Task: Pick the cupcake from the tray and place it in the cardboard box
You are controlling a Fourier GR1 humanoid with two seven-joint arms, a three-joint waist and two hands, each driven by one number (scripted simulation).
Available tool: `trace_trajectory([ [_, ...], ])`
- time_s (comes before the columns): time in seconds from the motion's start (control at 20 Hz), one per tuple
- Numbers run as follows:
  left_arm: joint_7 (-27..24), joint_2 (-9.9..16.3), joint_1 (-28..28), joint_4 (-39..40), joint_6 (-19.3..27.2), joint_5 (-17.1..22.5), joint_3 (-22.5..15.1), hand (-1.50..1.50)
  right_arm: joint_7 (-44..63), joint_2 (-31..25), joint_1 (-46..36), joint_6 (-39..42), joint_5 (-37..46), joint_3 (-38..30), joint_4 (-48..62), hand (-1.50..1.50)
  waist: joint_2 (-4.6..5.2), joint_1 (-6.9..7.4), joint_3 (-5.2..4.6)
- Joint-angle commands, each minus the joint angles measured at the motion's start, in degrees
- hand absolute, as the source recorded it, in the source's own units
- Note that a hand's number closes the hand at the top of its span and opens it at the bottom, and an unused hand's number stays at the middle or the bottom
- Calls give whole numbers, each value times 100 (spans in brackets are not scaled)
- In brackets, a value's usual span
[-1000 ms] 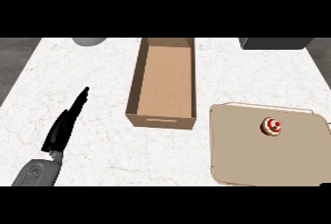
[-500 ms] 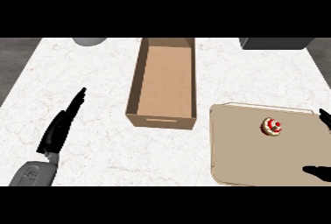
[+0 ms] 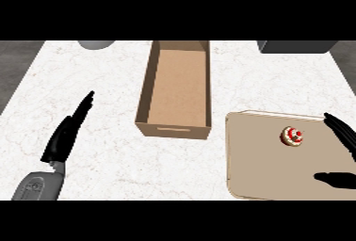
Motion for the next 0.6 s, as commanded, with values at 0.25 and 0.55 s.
trace_trajectory([
  [0.25,-286,-186,-152,400,-151,-231,301,0,154,124,8,-61,264,-107,-91,-150,1,-11,-1],
  [0.55,-421,-350,128,230,-4,-425,113,0,262,572,-774,-289,656,302,670,-150,10,26,1],
])
